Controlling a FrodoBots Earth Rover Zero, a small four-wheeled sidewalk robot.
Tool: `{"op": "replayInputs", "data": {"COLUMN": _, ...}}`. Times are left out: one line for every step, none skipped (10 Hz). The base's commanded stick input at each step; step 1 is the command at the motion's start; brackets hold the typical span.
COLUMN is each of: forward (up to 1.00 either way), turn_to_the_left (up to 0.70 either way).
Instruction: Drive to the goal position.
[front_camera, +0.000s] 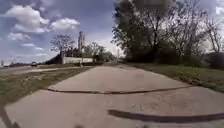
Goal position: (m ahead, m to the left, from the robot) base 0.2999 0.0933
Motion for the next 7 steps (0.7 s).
{"op": "replayInputs", "data": {"forward": 1.00, "turn_to_the_left": 0.00}}
{"op": "replayInputs", "data": {"forward": 1.00, "turn_to_the_left": 0.00}}
{"op": "replayInputs", "data": {"forward": 1.00, "turn_to_the_left": 0.00}}
{"op": "replayInputs", "data": {"forward": 1.00, "turn_to_the_left": 0.00}}
{"op": "replayInputs", "data": {"forward": 1.00, "turn_to_the_left": 0.00}}
{"op": "replayInputs", "data": {"forward": 1.00, "turn_to_the_left": 0.00}}
{"op": "replayInputs", "data": {"forward": 1.00, "turn_to_the_left": 0.00}}
